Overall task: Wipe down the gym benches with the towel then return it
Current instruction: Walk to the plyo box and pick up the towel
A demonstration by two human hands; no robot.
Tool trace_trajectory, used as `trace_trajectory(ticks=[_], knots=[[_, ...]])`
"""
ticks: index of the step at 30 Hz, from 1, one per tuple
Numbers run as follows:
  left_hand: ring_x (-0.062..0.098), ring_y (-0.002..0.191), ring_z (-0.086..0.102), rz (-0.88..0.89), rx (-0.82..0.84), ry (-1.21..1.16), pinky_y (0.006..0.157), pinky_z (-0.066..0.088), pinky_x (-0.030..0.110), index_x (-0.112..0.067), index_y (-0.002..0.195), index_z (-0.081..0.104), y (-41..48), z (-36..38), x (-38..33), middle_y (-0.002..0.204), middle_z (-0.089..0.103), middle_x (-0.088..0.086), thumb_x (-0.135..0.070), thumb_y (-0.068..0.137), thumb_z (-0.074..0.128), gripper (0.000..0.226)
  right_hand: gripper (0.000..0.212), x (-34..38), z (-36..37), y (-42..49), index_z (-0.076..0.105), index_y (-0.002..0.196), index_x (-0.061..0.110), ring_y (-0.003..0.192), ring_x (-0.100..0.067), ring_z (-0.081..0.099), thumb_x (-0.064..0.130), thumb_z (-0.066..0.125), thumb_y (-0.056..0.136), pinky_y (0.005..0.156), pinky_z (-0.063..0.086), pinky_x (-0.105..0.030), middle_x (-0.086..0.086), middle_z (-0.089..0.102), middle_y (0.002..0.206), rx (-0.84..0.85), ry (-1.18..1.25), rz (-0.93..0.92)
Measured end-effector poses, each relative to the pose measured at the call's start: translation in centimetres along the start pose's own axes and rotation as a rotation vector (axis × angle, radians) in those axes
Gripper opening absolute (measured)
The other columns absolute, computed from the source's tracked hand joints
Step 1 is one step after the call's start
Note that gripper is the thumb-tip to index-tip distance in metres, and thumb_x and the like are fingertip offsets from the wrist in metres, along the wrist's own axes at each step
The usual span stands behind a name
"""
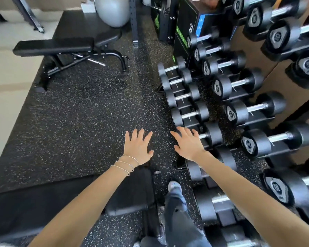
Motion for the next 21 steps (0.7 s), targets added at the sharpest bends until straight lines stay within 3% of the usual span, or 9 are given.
trace_trajectory(ticks=[12, 21], knots=[[0.033, 0.146, 0.01, -0.157, 0.007, -0.057, 0.117, 0.006, 0.057, -0.029, 0.151, 0.009, 15.4, -4.5, -1.6, 0.158, 0.018, 0.007, -0.055, 0.091, 0.038, 0.072, 0.064, -9.7, -4.9, 15.1, 0.013, 0.15, 0.025, 0.143, -0.027, 0.013, 0.039, 0.044, 0.096, 0.113, 0.017, -0.056, -0.002, 0.007, 0.158, 0.031, -0.091, -0.196], [0.032, 0.146, 0.011, -0.198, -0.005, -0.044, 0.118, 0.006, 0.056, -0.029, 0.151, 0.009, 20.9, -6.6, -1.3, 0.158, 0.019, 0.006, -0.056, 0.091, 0.037, 0.071, 0.062, -12.6, -5.2, 19.9, 0.014, 0.15, 0.025, 0.144, -0.027, 0.011, 0.041, 0.042, 0.097, 0.112, 0.016, -0.056, -0.002, 0.011, 0.158, 0.045, -0.078, -0.234]])
Point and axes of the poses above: each hand's wrist, its own y-axis towards the middle knuckle, its own z-axis out of the palm, x = y × z, the point moved 6 cm from there along y, towards the middle knuckle
